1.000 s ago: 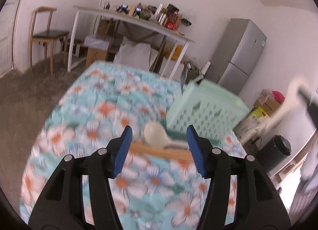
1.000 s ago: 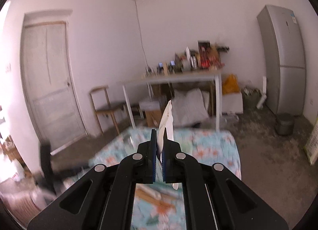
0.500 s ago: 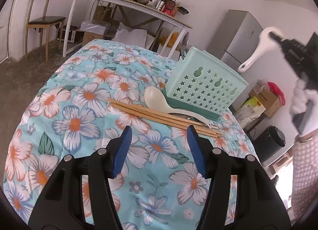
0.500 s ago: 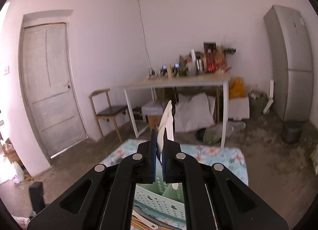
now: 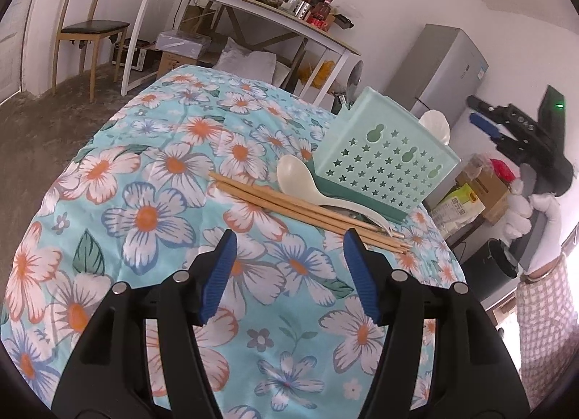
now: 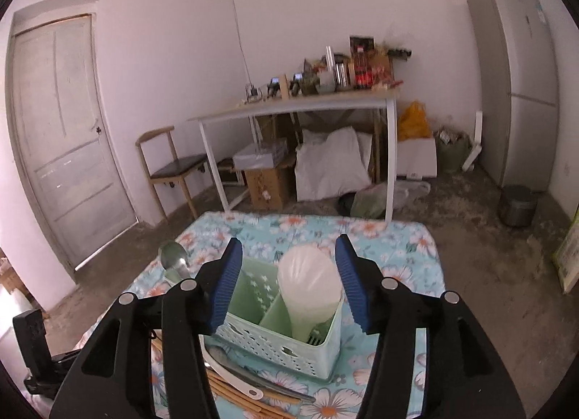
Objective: Organize utensils
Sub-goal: 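Insert the white spoon into the green holder and open the right tool, then grasp the white rice paddle by its handle with the left tool, then move the right tool to the wooden chopsticks while the left holds the paddle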
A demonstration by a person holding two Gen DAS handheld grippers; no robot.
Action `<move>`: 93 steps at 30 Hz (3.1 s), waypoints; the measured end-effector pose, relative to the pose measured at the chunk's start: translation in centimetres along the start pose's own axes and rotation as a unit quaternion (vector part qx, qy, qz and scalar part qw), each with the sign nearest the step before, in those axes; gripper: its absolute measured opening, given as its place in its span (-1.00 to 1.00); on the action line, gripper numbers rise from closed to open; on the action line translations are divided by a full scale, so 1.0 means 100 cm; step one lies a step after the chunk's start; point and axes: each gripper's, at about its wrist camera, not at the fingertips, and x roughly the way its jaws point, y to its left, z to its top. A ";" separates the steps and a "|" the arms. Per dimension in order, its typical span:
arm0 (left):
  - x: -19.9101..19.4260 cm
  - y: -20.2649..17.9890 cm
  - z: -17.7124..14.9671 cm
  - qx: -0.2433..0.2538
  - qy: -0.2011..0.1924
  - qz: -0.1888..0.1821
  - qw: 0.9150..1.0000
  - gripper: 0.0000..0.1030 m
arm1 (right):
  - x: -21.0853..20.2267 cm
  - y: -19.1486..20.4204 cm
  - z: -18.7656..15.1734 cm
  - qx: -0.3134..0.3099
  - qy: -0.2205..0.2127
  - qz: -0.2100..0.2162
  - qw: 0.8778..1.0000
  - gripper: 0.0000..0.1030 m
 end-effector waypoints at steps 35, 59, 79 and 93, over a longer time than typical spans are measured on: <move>0.101 0.009 0.075 -0.050 0.109 0.014 0.993 -0.14 | -0.002 0.012 -0.193 0.116 0.156 0.103 0.975 0.11; 0.117 0.007 0.068 -0.084 0.110 -0.002 0.990 -0.93 | 0.002 -0.002 -0.199 0.164 0.155 0.123 0.966 0.11; -0.047 -0.001 0.044 0.010 -0.041 -0.014 0.999 -0.93 | -0.001 0.021 -0.170 0.112 0.151 0.130 0.974 -0.02; -0.059 0.027 0.013 -0.031 -0.043 -0.089 0.995 -0.93 | 0.102 0.062 -0.137 0.022 0.214 0.071 0.974 -0.41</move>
